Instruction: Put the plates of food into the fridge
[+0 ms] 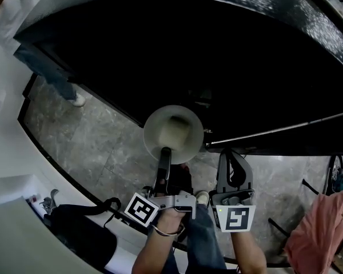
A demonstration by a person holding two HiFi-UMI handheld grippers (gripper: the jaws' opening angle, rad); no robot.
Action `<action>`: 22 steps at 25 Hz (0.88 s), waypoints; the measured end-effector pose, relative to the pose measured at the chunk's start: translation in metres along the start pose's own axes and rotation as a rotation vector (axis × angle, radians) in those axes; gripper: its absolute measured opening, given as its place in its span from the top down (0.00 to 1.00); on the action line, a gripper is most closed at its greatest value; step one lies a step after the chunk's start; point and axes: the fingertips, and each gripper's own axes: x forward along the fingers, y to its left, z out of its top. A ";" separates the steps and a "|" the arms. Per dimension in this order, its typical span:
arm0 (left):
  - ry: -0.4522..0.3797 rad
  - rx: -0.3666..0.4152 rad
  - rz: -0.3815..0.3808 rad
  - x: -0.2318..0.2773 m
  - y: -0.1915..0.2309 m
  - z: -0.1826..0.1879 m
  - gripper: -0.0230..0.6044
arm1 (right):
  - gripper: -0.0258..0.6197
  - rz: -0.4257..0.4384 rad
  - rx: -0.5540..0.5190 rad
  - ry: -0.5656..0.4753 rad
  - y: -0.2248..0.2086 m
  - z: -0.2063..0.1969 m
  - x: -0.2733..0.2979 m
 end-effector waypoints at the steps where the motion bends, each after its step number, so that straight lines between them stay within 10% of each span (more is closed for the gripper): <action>1: -0.002 0.000 -0.005 0.000 0.000 0.001 0.86 | 0.94 0.000 -0.001 -0.001 0.001 0.000 -0.002; 22: -0.008 0.027 -0.002 0.065 0.020 0.010 0.86 | 0.94 0.060 0.041 0.022 0.021 -0.004 0.000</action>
